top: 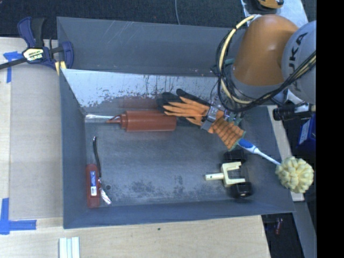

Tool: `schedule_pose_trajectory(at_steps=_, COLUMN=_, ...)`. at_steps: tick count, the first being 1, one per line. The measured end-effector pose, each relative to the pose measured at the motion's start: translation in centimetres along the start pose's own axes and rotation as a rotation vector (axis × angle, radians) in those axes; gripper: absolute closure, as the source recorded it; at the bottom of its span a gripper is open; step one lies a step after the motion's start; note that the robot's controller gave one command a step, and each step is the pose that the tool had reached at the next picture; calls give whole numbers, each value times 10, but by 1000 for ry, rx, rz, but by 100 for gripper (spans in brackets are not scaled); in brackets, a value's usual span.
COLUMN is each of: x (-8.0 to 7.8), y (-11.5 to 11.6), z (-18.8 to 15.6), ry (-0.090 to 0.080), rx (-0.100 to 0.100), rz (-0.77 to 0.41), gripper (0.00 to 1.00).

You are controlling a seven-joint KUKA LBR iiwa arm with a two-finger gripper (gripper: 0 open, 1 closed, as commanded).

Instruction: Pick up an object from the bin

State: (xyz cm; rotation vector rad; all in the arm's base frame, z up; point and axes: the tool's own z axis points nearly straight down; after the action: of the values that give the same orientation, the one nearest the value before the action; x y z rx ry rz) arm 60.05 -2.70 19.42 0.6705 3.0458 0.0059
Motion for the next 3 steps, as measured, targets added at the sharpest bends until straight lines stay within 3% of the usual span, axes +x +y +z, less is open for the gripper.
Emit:
schedule_pose_trajectory(at_steps=1, x=1, y=2, z=75, ry=-2, rx=0, rz=29, gripper=100)
schedule_pose_trajectory(at_steps=2, x=-5, y=6, z=107, ry=-2, rx=0, rz=100, gripper=100)
schedule_pose_trajectory(at_steps=3, x=-5, y=4, z=118, ry=-5, rx=-1, rz=128, gripper=100)
